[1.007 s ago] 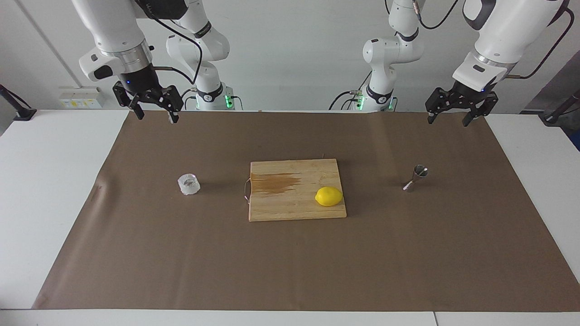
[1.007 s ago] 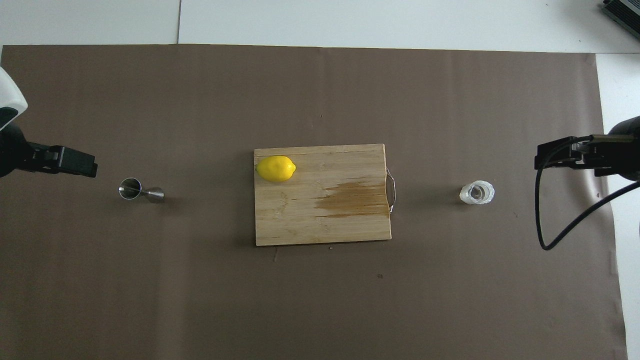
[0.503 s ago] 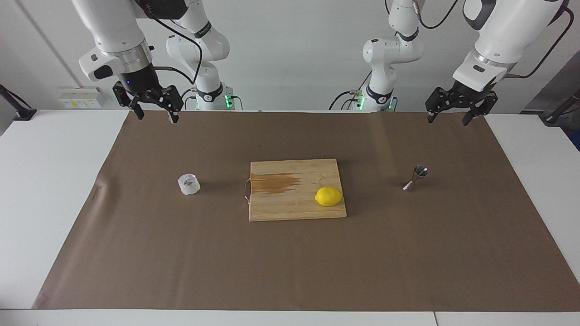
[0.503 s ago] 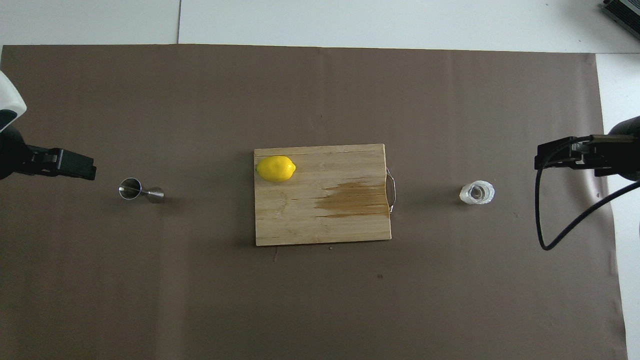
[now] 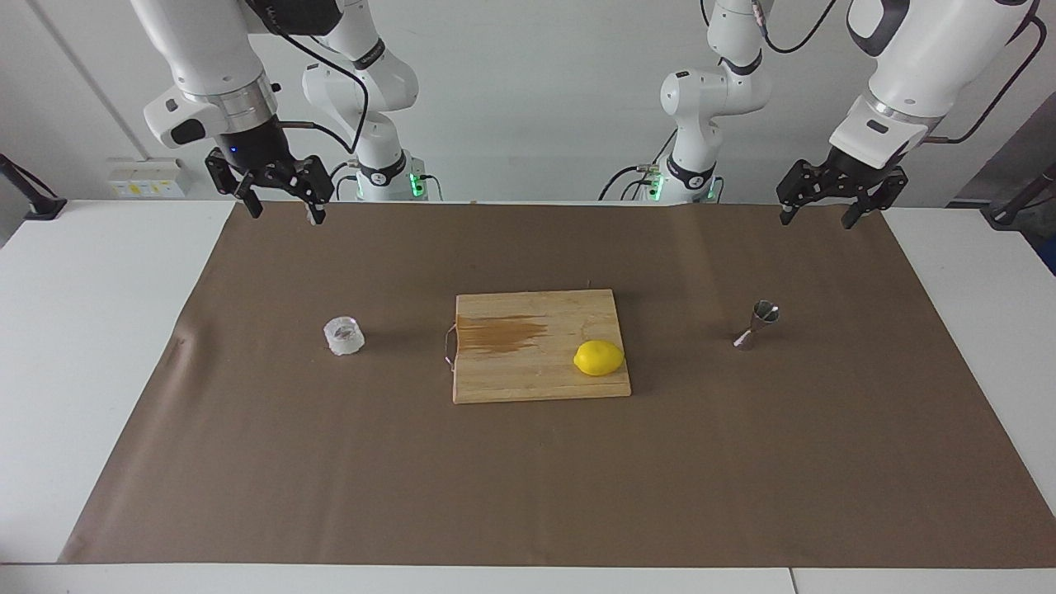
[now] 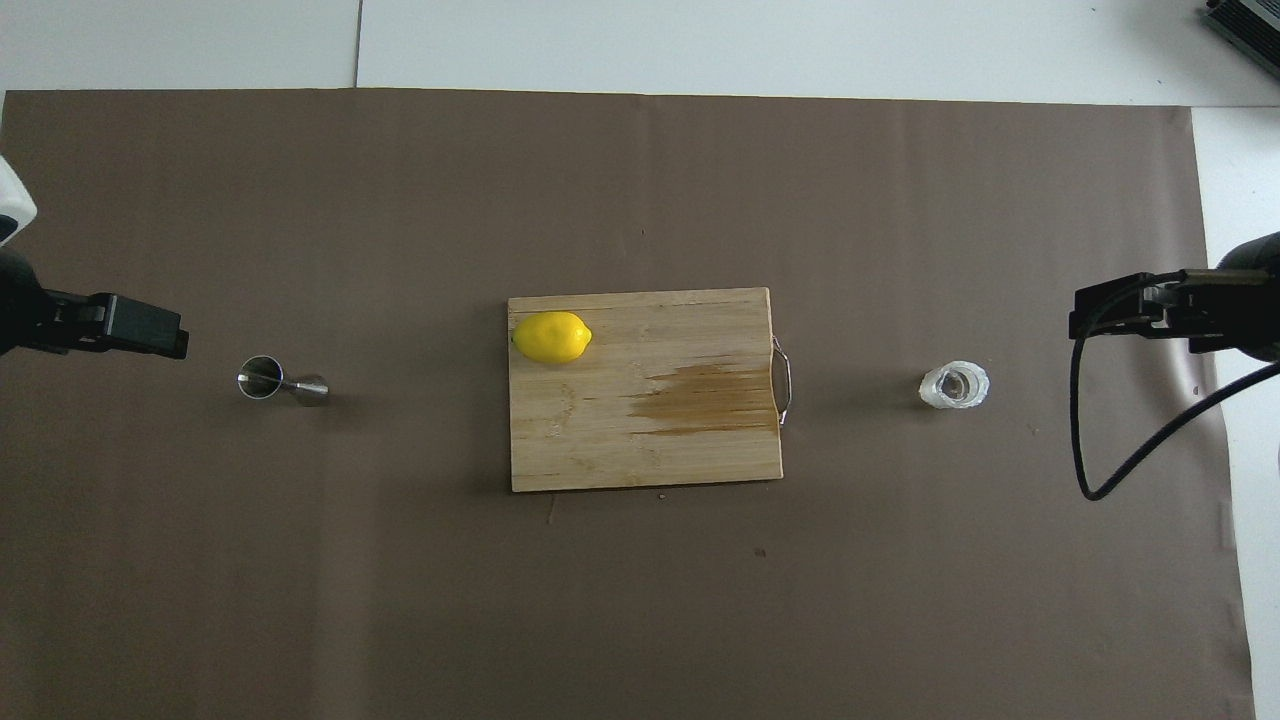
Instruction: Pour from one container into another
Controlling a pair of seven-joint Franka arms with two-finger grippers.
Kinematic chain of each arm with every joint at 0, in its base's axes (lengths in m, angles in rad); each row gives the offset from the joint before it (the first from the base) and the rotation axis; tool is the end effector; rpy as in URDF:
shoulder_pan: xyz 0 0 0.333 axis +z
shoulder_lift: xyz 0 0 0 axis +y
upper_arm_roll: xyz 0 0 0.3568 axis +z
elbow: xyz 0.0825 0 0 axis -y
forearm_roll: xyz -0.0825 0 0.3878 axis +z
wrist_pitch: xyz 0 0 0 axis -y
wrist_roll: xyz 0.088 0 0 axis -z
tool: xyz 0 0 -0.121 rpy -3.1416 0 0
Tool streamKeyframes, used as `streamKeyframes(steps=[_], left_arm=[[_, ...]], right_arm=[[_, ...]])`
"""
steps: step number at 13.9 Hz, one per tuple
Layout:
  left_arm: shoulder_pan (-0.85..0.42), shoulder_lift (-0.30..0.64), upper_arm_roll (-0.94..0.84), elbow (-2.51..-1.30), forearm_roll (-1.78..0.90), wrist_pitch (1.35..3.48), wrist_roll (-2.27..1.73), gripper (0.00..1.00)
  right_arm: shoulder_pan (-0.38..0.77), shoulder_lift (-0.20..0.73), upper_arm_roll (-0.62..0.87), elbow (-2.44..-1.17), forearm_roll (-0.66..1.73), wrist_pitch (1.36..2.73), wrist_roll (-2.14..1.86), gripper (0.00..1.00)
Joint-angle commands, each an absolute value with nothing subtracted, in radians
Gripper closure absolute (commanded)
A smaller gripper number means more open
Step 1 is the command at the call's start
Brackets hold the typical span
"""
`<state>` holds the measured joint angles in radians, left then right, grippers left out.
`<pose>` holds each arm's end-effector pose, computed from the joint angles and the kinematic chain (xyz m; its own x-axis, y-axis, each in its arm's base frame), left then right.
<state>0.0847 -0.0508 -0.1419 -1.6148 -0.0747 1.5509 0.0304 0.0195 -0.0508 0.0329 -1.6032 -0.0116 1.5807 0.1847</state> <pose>0.5365 -0.0421 0.6565 0.9960 -0.0886 -0.0115 -0.0876 -0.9938 0.0679 0.5412 0.0275 0.6647 0.9908 -0.1318 0.0302 -0.1321 -0.9912 0.0079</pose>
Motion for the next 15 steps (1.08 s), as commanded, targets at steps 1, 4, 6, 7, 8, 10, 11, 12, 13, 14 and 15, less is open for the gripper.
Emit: streamKeyframes(steps=[1,4,6,7,8,10,11,12,13,14,15], left_arm=[[0.152,-0.037,-0.144,-1.637,-0.158,1.557,0.005,0.00],[0.181,0.015,-0.141,-1.625,-0.208,1.543,-0.107,0.00],[0.190,0.044,-0.137,-1.621,-0.230,1.531,-0.178,0.00],[0.193,0.073,-0.133,-1.596,-0.229,1.517,-0.220,0.00],[0.204,0.109,-0.132,-1.565,-0.229,1.494,-0.273,0.00],[0.222,0.135,-0.129,-1.559,-0.245,1.479,-0.374,0.00],[0.253,0.143,-0.129,-1.566,-0.291,1.483,-0.438,0.00],[0.273,0.152,-0.129,-1.572,-0.334,1.485,-0.506,0.00],[0.293,0.155,-0.130,-1.586,-0.362,1.489,-0.559,0.00],[0.305,0.152,-0.129,-1.610,-0.388,1.499,-0.598,0.00],[0.322,0.143,-0.129,-1.640,-0.422,1.515,-0.636,0.00]], right_arm=[[0.008,-0.072,0.035,-1.626,0.012,1.580,0.160,0.00],[0.008,-0.072,0.035,-1.626,0.012,1.580,0.160,0.00],[0.006,-0.072,0.035,-1.626,0.012,1.578,0.160,0.00],[0.008,-0.072,0.037,-1.626,0.012,1.580,0.160,0.00],[0.008,-0.072,0.037,-1.626,0.012,1.580,0.160,0.00],[0.006,-0.072,0.035,-1.626,0.012,1.580,0.160,0.00],[0.006,-0.072,0.037,-1.626,0.012,1.580,0.160,0.00],[0.006,-0.072,0.037,-1.626,0.012,1.580,0.160,0.00],[0.008,-0.072,0.037,-1.626,0.012,1.580,0.160,0.00],[0.006,-0.072,0.035,-1.626,0.012,1.578,0.160,0.00],[0.006,-0.072,0.035,-1.626,0.012,1.578,0.160,0.00]])
